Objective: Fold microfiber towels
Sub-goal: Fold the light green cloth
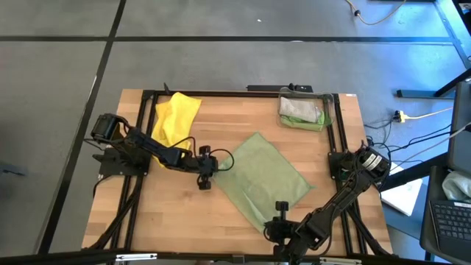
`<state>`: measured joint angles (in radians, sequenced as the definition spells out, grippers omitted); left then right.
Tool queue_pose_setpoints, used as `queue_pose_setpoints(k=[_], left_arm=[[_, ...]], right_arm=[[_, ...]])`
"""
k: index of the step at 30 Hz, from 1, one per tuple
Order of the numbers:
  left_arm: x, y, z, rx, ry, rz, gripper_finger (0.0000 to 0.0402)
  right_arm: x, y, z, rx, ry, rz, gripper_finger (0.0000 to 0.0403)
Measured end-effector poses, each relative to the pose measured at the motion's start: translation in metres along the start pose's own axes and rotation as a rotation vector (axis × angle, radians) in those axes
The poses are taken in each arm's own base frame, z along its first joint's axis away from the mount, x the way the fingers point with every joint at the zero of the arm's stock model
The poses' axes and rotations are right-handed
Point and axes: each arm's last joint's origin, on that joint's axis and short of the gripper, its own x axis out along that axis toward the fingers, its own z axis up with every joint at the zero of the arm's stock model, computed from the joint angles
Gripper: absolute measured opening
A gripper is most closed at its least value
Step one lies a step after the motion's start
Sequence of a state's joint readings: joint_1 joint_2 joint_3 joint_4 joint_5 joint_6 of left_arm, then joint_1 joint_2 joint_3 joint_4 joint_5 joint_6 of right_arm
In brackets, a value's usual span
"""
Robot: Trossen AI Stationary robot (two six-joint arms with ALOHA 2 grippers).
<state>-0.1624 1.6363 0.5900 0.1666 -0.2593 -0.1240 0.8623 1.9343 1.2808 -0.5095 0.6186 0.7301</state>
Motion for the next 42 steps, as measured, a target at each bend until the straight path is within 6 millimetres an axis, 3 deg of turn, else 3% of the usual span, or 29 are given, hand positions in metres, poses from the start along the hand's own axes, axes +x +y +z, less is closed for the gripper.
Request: queue_pose_setpoints(k=[6,15,24,34,42], left_arm=[[-0.002,-0.008,-0.003,-0.088,0.022,-0.02,0.0003],[-0.007,-0.025,-0.005,-0.183,0.038,-0.131,0.0003],[-0.018,-0.025,0.0,-0.19,0.015,-0.16,0.002],[-0.023,-0.026,0.002,-0.183,0.006,-0.168,0.0027],[-0.032,-0.028,0.007,-0.101,-0.068,-0.09,0.0006]], right_arm=[[0.0,0.0,0.0,0.01,0.001,0.001,0.0011],[-0.001,0.001,-0.003,0.01,0.04,0.028,0.0011],[-0.002,-0.001,-0.005,0.021,0.062,0.011,0.0011],[-0.033,-0.008,0.011,0.042,-0.007,0.068,0.0011],[-0.037,-0.01,0.013,0.043,-0.021,0.067,0.0011]])
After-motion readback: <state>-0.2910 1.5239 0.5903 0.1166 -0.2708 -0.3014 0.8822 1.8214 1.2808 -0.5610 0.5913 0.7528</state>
